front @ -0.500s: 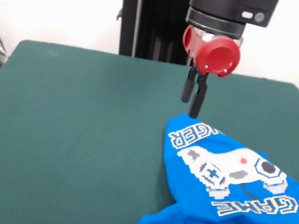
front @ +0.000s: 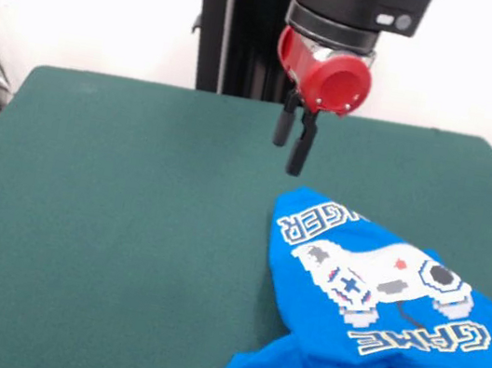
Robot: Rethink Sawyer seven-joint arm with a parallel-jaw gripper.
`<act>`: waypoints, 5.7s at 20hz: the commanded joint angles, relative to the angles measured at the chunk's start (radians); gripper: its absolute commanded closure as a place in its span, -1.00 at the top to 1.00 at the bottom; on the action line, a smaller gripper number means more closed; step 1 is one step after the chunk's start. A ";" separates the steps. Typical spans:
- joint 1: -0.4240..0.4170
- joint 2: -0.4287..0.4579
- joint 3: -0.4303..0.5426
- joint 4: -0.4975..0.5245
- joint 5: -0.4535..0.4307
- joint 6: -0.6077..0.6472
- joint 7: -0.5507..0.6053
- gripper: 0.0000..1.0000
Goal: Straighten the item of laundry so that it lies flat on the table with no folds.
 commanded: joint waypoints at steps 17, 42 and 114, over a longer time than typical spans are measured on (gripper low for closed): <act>-0.066 0.041 0.321 0.196 0.045 0.031 -0.036 1.00; 0.095 0.231 0.236 -0.025 0.029 0.024 0.114 1.00; 0.106 0.279 0.318 0.037 0.022 -0.069 0.043 1.00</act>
